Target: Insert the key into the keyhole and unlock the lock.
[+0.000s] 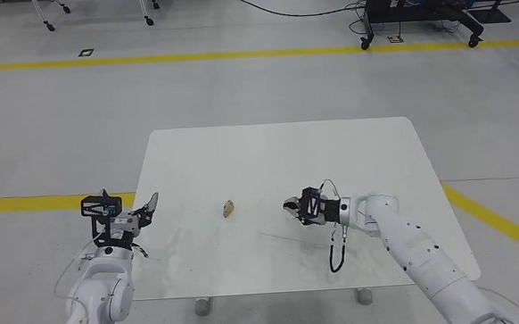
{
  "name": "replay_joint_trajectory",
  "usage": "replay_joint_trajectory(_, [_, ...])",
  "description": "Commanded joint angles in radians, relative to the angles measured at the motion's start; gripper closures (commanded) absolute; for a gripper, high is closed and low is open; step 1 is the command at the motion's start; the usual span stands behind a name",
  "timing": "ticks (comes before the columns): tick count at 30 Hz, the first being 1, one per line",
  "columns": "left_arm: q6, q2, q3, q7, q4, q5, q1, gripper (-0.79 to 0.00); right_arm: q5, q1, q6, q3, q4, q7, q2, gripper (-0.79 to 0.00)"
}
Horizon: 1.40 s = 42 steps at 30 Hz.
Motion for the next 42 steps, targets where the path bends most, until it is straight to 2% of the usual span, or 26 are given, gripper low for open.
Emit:
replay_joint_trajectory(1, [0.000, 0.000, 0.000, 0.000, 0.000, 0.000, 0.000, -0.785, -0.001, 0.000, 0.004, 0.000, -0.001, 0.008, 0.000, 0.000])
replay_joint_trajectory(9, [0.000, 0.000, 0.000, 0.000, 0.000, 0.000, 0.000, -0.785, 0.019, -0.004, 0.013, 0.004, -0.004, -0.004, -0.001, 0.000])
replay_joint_trajectory(15, [0.000, 0.000, 0.000, 0.000, 0.000, 0.000, 0.000, -0.785, 0.255, -0.029, -0.067, 0.074, 0.016, -0.163, 0.004, 0.000])
replay_joint_trajectory(18, [0.000, 0.000, 0.000, 0.000, 0.000, 0.000, 0.000, -0.785, 0.396, -0.028, -0.140, 0.095, 0.067, -0.194, 0.003, 0.000])
replay_joint_trajectory(20, [0.000, 0.000, 0.000, 0.000, 0.000, 0.000, 0.000, -0.785, 0.463, -0.019, -0.140, 0.091, 0.095, -0.181, 0.003, 0.000])
replay_joint_trajectory(30, [-0.013, -0.001, 0.002, 0.006, 0.002, -0.008, -0.001, -0.785, 0.463, -0.019, -0.140, 0.091, 0.095, -0.181, 0.003, 0.000])
replay_joint_trajectory(33, [-0.130, -0.005, 0.012, 0.014, 0.011, -0.177, -0.019, -0.785, 0.469, -0.020, -0.138, 0.091, 0.092, -0.184, 0.002, 0.000])
replay_joint_trajectory(36, [-0.310, -0.009, 0.037, -0.075, 0.033, -0.447, -0.080, -0.785, 0.619, -0.027, -0.140, 0.041, 0.105, -0.177, -0.007, 0.000])
replay_joint_trajectory(38, [-0.374, -0.012, 0.080, -0.138, 0.038, -0.547, -0.123, -0.785, 0.748, 0.003, -0.140, -0.004, 0.149, -0.139, -0.017, 0.000])
replay_joint_trajectory(40, [-0.429, -0.020, 0.134, -0.213, 0.073, -0.772, -0.170, -0.785, 0.871, 0.042, -0.140, -0.048, 0.199, -0.090, -0.029, 0.000])
replay_joint_trajectory(42, [-0.444, -0.028, 0.175, -0.312, 0.140, -1.027, -0.238, -0.785, 0.960, 0.079, -0.140, -0.079, 0.248, -0.049, -0.040, 0.000])
